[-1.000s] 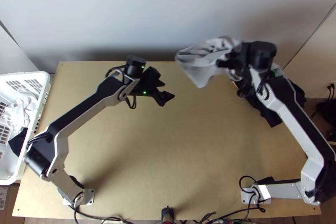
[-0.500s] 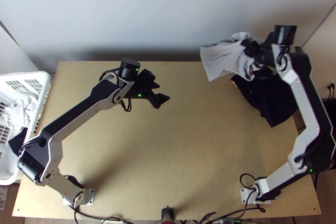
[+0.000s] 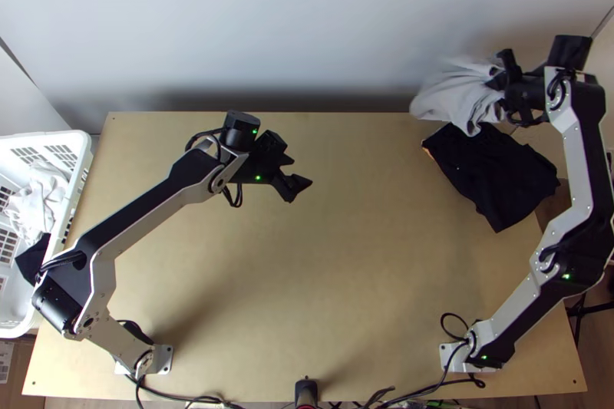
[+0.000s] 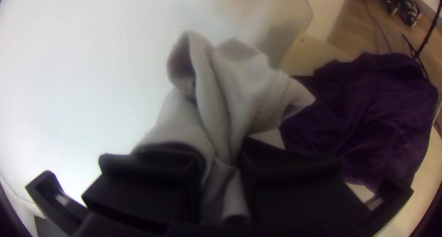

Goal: Fold the t-shirt

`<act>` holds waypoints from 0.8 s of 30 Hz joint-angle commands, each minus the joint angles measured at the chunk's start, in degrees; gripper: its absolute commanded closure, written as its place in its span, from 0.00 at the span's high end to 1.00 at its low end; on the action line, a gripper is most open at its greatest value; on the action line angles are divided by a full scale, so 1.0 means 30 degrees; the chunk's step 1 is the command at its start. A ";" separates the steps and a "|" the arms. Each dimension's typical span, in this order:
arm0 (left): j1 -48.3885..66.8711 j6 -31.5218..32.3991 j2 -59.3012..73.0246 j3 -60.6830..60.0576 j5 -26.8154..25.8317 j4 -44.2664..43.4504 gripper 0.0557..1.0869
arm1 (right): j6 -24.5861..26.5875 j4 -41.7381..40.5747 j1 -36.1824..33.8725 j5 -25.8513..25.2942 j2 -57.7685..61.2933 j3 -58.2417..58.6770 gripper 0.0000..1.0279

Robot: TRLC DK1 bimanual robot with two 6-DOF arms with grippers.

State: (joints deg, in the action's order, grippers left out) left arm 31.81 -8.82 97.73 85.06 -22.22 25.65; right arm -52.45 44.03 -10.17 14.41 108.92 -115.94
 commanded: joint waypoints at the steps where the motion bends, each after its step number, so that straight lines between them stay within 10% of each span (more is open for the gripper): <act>1: 0.0031 -0.0107 0.0000 -0.0022 0.0082 0.0005 0.95 | -0.1854 0.0411 -0.1530 0.0234 0.0782 0.0209 0.03; 24: 0.0089 -0.0136 0.0352 -0.0139 0.0316 -0.0317 0.95 | -0.0887 0.1847 0.0227 0.2461 0.0753 -0.4361 0.03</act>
State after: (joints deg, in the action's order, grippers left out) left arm 32.45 -9.23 99.46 85.49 -21.52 24.77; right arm -54.81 48.18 -10.22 21.54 111.85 -125.34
